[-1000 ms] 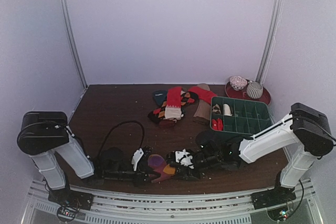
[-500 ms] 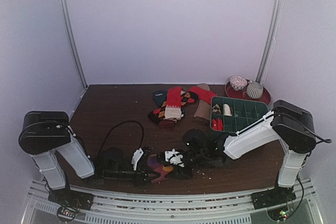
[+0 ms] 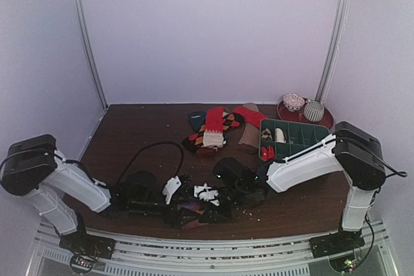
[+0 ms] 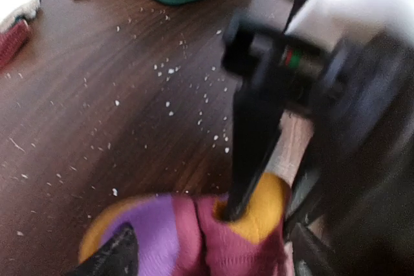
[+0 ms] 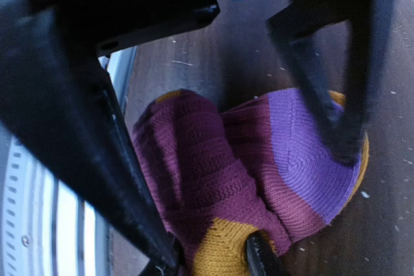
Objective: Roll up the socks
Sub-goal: Roll a pair of socks at the center of the board.
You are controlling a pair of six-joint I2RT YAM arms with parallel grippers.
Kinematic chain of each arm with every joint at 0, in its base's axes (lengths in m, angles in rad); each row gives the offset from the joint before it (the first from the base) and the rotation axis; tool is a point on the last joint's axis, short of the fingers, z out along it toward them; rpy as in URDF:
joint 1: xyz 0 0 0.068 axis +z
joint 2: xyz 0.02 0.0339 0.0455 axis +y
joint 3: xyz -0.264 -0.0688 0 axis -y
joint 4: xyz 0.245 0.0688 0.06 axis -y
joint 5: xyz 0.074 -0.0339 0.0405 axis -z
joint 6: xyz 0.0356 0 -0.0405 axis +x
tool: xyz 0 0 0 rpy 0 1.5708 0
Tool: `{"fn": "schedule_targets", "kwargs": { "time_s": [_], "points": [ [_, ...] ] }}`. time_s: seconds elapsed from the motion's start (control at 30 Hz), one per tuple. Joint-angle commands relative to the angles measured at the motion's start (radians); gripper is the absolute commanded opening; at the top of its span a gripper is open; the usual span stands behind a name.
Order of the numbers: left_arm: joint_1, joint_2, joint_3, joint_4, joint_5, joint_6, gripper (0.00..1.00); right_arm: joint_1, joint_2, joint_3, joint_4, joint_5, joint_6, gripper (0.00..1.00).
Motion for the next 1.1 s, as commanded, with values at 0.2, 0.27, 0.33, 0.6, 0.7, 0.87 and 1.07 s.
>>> {"fn": "schedule_targets", "kwargs": {
  "time_s": [0.2, 0.27, 0.33, 0.6, 0.7, 0.87, 1.07],
  "points": [
    [-0.052, -0.398, -0.141, -0.097, -0.127, 0.177, 0.98, -0.01, 0.231, 0.173, -0.6, -0.116, 0.28, 0.27],
    [-0.071, -0.401, -0.153, -0.072, -0.121, 0.172, 0.94, -0.021, 0.253, 0.195, -0.631, -0.093, 0.293, 0.28],
    [-0.095, -0.384, -0.157, -0.039, -0.115, 0.163, 0.9, -0.033, 0.275, 0.223, -0.653, -0.078, 0.297, 0.28],
    [-0.112, -0.204, -0.187, 0.101, -0.083, 0.135, 0.77, -0.049, 0.322, 0.283, -0.71, -0.052, 0.293, 0.28],
    [-0.111, -0.158, -0.182, 0.107, -0.079, 0.123, 0.71, -0.055, 0.327, 0.297, -0.73, -0.053, 0.281, 0.28],
    [-0.112, -0.106, -0.177, 0.109, -0.088, 0.104, 0.51, -0.06, 0.335, 0.312, -0.748, -0.049, 0.26, 0.29],
    [-0.111, -0.105, -0.172, 0.081, -0.114, 0.074, 0.0, -0.062, 0.342, 0.312, -0.734, -0.046, 0.261, 0.29]
  ]
}}
